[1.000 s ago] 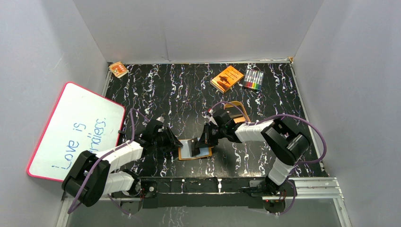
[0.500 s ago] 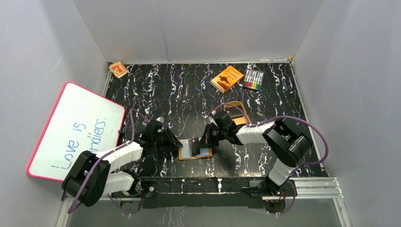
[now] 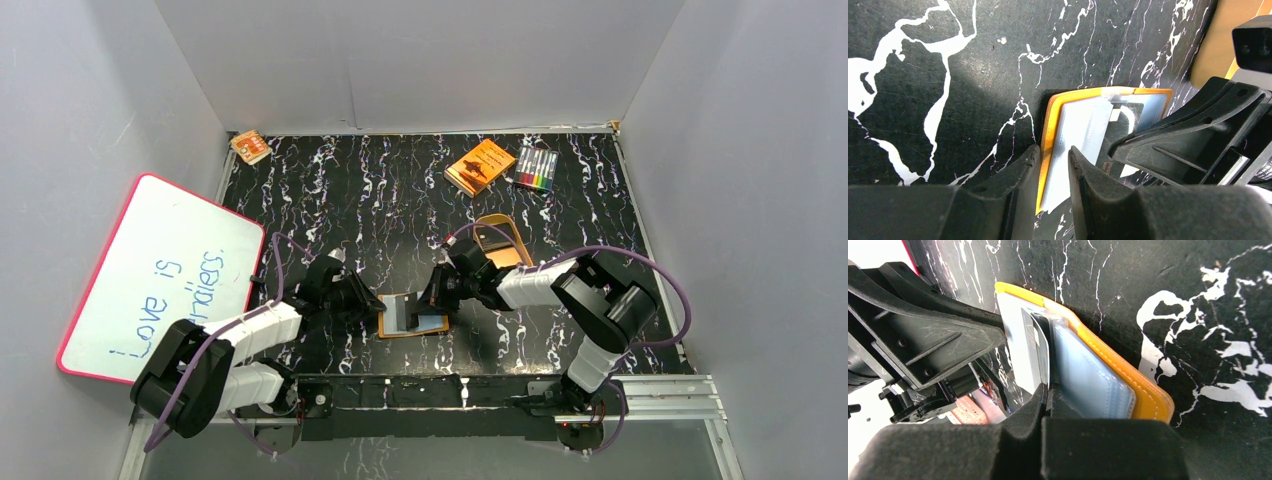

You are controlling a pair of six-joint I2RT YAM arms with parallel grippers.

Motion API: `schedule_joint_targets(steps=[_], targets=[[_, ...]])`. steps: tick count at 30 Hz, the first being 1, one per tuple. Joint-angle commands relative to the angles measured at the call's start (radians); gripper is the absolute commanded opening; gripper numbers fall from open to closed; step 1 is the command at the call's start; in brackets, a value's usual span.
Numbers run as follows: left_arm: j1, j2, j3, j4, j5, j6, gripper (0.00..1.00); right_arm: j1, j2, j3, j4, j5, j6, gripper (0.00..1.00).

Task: Put the credit cards into the card holder
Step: Insert the credit card into the card holder.

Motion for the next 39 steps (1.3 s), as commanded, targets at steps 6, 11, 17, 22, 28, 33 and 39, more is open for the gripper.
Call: schedule_joint_targets(steps=[6,11,17,22,28,33,39], targets=[[-0.008,0.002,-0.036,-0.035,0.040,-0.007,0.24,0.024,0.036,0.049,-0.078,0.059,-0.045,0.06],[-0.008,-0.017,-0.037,-0.046,0.032,-0.007,0.24,0.025,0.007,0.066,-0.114,0.067,-0.073,0.34],[-0.008,-0.021,-0.033,-0.049,0.033,-0.003,0.24,0.026,0.008,0.088,-0.131,0.058,-0.084,0.42],[-0.008,-0.022,-0.033,-0.044,0.036,-0.002,0.24,0.044,0.027,0.133,-0.171,0.061,-0.113,0.45],[-0.008,-0.015,-0.029,-0.031,0.044,-0.003,0.24,0.070,0.067,0.185,-0.218,0.069,-0.139,0.46],[-0.008,-0.018,-0.029,-0.022,0.051,-0.005,0.24,0.093,0.091,0.236,-0.273,0.096,-0.165,0.46],[-0.008,-0.032,-0.029,-0.023,0.053,-0.007,0.24,0.115,0.101,0.299,-0.392,0.161,-0.200,0.50]])
